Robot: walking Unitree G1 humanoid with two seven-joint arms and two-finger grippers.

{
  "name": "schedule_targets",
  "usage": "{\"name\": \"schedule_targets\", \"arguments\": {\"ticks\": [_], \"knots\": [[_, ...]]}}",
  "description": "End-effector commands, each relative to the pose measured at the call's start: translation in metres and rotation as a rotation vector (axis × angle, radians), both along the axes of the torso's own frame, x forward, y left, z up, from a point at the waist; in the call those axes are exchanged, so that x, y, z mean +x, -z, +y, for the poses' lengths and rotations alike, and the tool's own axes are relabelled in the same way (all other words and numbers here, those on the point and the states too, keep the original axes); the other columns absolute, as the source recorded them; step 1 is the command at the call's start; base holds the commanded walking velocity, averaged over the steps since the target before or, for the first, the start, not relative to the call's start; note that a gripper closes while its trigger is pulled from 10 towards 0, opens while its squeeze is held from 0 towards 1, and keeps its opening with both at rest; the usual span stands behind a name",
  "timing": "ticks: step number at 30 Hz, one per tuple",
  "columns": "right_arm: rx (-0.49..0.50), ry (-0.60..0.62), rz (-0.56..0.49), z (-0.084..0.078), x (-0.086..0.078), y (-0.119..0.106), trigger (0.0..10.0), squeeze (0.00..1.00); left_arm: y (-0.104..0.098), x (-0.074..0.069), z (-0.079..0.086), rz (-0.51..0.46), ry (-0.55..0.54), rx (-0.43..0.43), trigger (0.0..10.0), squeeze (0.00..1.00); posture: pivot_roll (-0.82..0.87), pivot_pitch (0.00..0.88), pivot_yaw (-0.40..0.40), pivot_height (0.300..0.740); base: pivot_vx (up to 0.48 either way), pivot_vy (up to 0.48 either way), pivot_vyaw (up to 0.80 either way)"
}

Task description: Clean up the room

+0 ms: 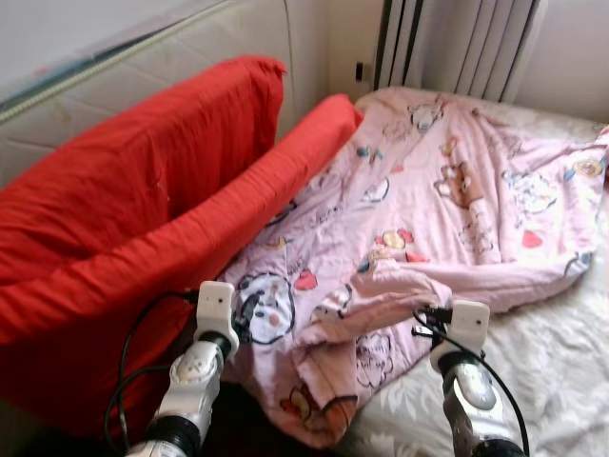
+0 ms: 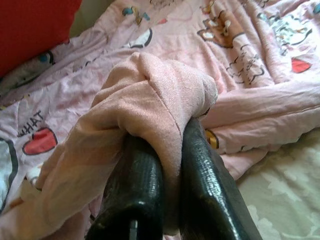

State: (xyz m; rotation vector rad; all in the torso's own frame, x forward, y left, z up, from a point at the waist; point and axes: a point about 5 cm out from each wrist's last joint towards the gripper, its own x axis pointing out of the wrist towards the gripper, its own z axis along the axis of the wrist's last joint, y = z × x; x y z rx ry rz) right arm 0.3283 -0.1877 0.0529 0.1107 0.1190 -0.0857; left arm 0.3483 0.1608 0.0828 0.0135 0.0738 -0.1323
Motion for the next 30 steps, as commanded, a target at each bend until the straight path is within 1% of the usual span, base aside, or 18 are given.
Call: {"name": "schedule_targets", "arguments": {"ticks": [1,8,17,30], "knots": [[0.003,-0.001,0.011,0.0006,0.0005,0.0008,10.0,0.00,0.0012,-0.0004,0.0033,0.001,-0.018,-0.004,10.0,0.00,-0.05,0.086,0.031,0.740,0.000,0.000,0.00],[-0.002,0.013,0.003,-0.0017,0.0018,-0.0015,10.0,0.00,0.0027,-0.0001,0.0052,0.010,-0.029,-0.004,10.0,0.00,-0.04,0.084,0.026,0.740,0.000,0.000,0.00],[-0.003,0.028,-0.001,-0.0051,0.0043,-0.0048,10.0,0.00,-0.0011,0.0021,0.0047,-0.009,-0.027,-0.018,10.0,0.00,-0.04,0.071,0.023,0.740,0.000,0.000,0.00],[0.001,0.033,-0.001,-0.0043,0.0017,-0.0020,10.0,0.00,-0.0004,0.0014,0.0070,-0.013,-0.028,-0.015,10.0,0.00,-0.04,0.077,0.024,0.740,0.000,0.000,0.00]]}}
